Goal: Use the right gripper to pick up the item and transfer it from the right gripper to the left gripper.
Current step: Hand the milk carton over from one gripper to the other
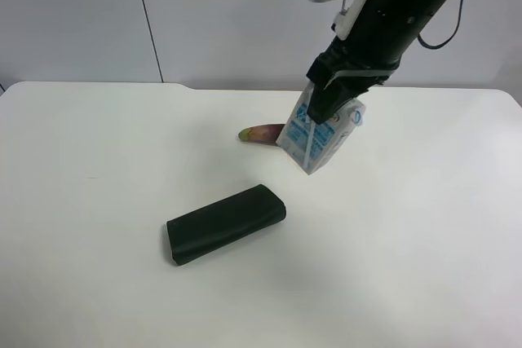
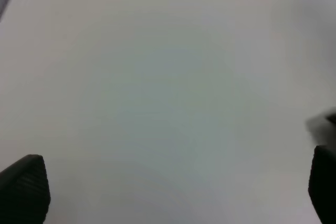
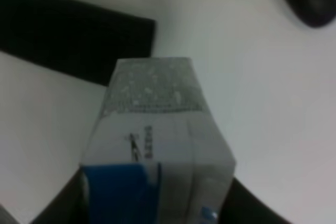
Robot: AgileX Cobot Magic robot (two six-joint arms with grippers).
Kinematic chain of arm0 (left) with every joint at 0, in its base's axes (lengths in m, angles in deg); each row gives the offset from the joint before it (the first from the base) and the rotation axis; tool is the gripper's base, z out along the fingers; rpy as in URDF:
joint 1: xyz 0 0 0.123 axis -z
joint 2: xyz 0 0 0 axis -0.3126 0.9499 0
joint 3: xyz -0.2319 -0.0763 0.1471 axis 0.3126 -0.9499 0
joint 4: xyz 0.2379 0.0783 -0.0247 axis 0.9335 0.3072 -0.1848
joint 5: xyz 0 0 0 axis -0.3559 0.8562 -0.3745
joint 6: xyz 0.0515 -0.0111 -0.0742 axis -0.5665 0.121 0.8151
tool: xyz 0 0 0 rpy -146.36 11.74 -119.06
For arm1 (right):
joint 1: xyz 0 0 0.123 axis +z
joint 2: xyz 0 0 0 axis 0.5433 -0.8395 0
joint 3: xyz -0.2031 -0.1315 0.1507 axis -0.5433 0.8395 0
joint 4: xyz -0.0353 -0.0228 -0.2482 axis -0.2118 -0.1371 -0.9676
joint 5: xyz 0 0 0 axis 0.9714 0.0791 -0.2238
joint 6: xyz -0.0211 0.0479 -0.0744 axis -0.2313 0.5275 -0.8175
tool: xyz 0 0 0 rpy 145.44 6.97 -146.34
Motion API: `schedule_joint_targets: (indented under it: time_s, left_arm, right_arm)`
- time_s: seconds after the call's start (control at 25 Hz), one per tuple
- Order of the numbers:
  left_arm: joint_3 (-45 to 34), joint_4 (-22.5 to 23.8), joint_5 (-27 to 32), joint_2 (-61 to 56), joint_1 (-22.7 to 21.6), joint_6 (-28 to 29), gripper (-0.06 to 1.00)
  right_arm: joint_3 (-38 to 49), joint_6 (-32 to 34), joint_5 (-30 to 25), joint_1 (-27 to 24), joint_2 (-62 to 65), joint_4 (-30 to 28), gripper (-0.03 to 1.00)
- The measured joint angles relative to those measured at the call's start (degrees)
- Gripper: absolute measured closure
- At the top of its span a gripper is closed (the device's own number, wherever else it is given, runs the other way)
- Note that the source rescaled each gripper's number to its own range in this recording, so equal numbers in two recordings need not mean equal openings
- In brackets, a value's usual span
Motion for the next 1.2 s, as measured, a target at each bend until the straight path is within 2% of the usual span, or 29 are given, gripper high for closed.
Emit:
schedule_joint_targets:
  time_s: [0.16, 0.24, 0.36, 0.64, 0.8, 1.0, 1.2]
  left_arm:
    - [2.4, -10.2, 2.4, 6.4, 2.8, -6.9, -0.06]
    - [3.5, -14.8, 4.1, 9.6, 6.4, -10.4, -0.06]
    - [5.1, -18.5, 5.8, 14.0, 12.9, -14.8, -0.06]
    - [8.0, -19.3, 7.3, 23.2, 27.1, -20.2, -0.06]
    - [8.4, -19.3, 7.2, 28.3, 33.2, -22.3, -0.06]
    - [8.4, -19.3, 6.9, 33.5, 37.6, -24.1, -0.06]
    - [8.4, -19.4, 4.1, 38.1, 39.7, -25.7, -0.06]
  right_arm:
    - [0.0, -1.3, 0.5, 4.4, 0.0, 0.1, 0.96]
    - [0.0, -2.1, 0.7, 6.2, 0.0, 0.1, 0.96]
    - [0.0, -3.5, 1.1, 8.5, 0.0, 0.4, 0.96]
    - [0.0, -9.6, 1.3, 12.9, 0.0, 5.1, 0.96]
    - [0.0, -14.1, 0.8, 13.6, 0.0, 9.7, 0.96]
    - [0.0, -20.6, -1.7, 13.7, 0.0, 16.6, 0.96]
    - [0.0, -24.2, -3.1, 13.7, 0.0, 19.4, 0.96]
